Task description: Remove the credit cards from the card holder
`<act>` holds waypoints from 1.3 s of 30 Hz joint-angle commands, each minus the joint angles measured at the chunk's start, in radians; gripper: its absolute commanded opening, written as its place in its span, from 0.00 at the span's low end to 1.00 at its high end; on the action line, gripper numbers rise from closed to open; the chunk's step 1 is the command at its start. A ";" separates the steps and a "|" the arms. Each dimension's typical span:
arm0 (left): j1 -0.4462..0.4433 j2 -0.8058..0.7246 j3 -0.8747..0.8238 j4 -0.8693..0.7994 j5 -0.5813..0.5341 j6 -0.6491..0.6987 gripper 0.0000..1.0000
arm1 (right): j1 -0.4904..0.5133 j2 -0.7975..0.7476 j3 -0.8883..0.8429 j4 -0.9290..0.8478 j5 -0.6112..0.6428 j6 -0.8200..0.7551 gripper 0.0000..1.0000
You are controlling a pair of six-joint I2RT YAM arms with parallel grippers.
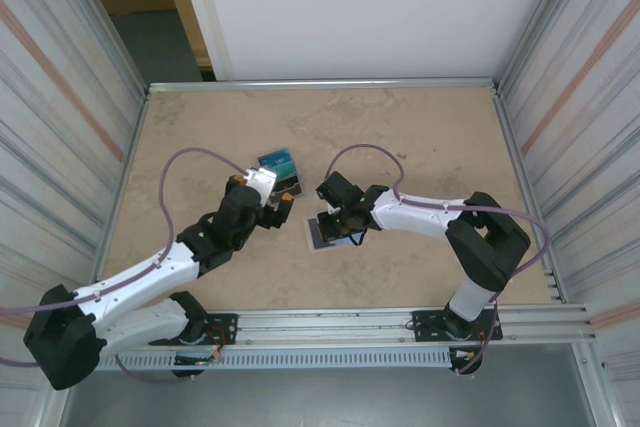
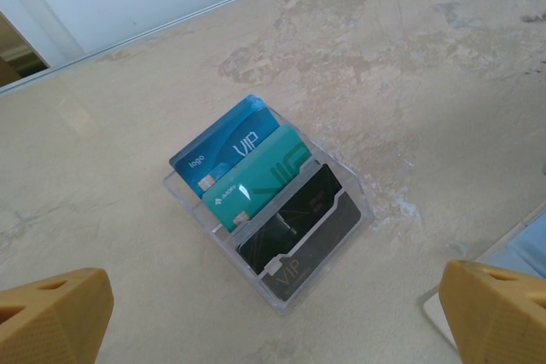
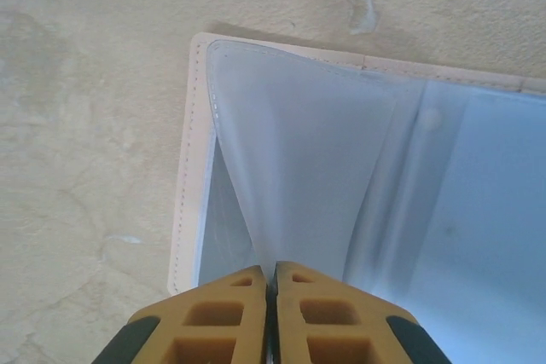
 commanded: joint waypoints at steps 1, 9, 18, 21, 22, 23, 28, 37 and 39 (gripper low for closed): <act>-0.020 0.039 0.043 0.051 -0.055 -0.012 0.99 | -0.010 -0.022 -0.017 -0.014 0.006 0.033 0.12; -0.048 0.073 0.065 0.058 -0.078 -0.002 0.99 | -0.029 -0.072 -0.043 -0.050 0.101 0.043 0.20; -0.059 0.091 0.071 0.038 -0.084 0.002 0.99 | -0.093 -0.106 -0.096 -0.069 0.137 0.052 0.24; -0.071 0.108 0.078 0.025 -0.081 0.014 0.99 | -0.119 -0.108 -0.117 -0.068 0.143 0.058 0.24; -0.077 0.115 0.080 0.017 -0.081 0.018 0.99 | -0.129 -0.108 -0.123 -0.067 0.144 0.060 0.24; -0.082 0.123 0.085 0.010 -0.078 0.024 0.99 | -0.136 -0.108 -0.130 -0.066 0.142 0.062 0.25; -0.133 0.184 0.104 -0.054 -0.112 0.049 0.99 | -0.170 -0.119 -0.160 -0.059 0.133 0.076 0.26; -0.190 0.288 0.114 -0.130 -0.152 -0.043 0.99 | -0.209 -0.204 -0.179 -0.056 0.120 0.097 0.36; -0.190 0.307 0.109 -0.122 -0.124 -0.071 0.99 | -0.212 -0.217 -0.176 -0.052 0.097 0.100 0.36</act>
